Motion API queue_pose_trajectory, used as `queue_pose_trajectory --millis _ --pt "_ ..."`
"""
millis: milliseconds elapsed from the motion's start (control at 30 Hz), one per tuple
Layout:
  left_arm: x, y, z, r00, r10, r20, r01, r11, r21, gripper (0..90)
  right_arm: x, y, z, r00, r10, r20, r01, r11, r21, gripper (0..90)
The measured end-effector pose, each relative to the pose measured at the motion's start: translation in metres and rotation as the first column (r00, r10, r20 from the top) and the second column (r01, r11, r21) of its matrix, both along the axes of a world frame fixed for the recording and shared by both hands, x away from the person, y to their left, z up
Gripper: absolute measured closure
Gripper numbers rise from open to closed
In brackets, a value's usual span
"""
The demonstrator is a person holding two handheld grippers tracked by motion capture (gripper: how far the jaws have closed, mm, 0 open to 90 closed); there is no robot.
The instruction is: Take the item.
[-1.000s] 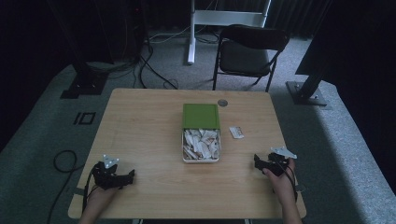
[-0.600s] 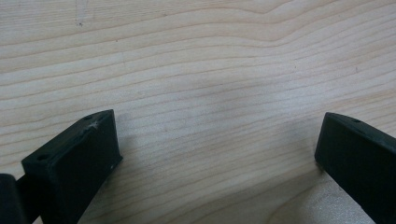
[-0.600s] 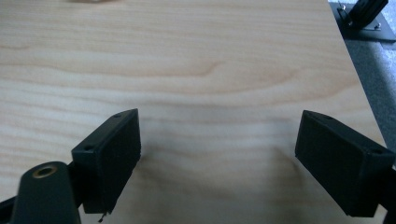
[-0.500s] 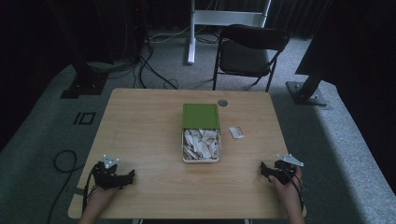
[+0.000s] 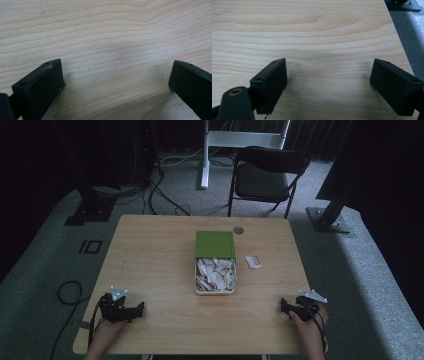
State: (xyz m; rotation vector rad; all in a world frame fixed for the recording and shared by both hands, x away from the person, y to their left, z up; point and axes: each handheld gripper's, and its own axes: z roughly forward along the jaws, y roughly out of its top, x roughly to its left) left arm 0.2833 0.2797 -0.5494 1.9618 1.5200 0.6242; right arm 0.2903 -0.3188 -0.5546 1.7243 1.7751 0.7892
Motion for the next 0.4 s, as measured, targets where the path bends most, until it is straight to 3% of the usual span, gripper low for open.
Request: queue_pose_trajectory --millis 400 --pt "0.0 0.0 0.0 1.0 0.0 0.0 0.0 1.0 0.0 0.7 -0.0003 0.0009 -0.0001 1.0 -0.008 0.0 0.008 1.0 0.001 13.6"
